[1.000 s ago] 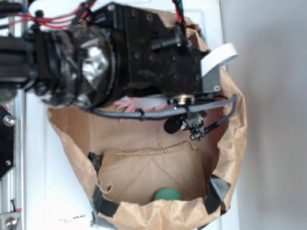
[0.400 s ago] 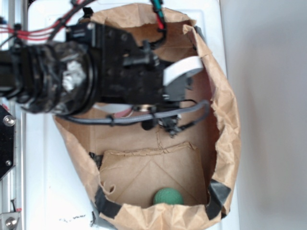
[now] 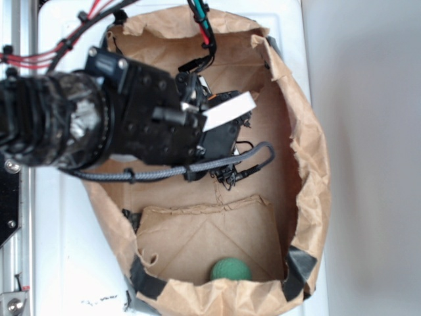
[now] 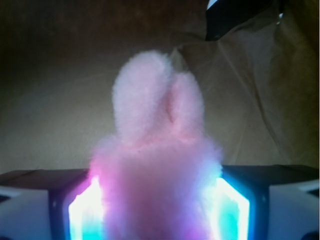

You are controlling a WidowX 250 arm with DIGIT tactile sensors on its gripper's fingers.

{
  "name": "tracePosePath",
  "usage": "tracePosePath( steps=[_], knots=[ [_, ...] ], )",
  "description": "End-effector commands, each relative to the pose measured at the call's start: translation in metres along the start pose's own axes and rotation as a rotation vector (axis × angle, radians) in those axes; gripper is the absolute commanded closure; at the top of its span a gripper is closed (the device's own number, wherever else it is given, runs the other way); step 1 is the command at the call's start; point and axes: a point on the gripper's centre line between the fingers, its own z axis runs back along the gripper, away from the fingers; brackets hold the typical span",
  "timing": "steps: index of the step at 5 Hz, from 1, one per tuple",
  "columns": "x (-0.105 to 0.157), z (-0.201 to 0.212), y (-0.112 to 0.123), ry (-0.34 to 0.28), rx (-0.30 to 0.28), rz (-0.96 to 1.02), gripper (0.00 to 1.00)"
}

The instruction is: Grab the pink bunny.

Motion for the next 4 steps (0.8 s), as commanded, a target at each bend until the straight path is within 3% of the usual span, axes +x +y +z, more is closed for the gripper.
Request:
tracePosePath(
  steps=[1, 3, 4],
  knots=[
    [0.008, 0.000, -0.004, -0.034, 0.001, 0.014, 1.00],
    [0.014, 0.018, 0.003, 0.004, -0.028, -0.013, 1.00],
    [0.019, 0.053, 0.006, 0.096, -0.069, -0.072, 1.00]
  ],
)
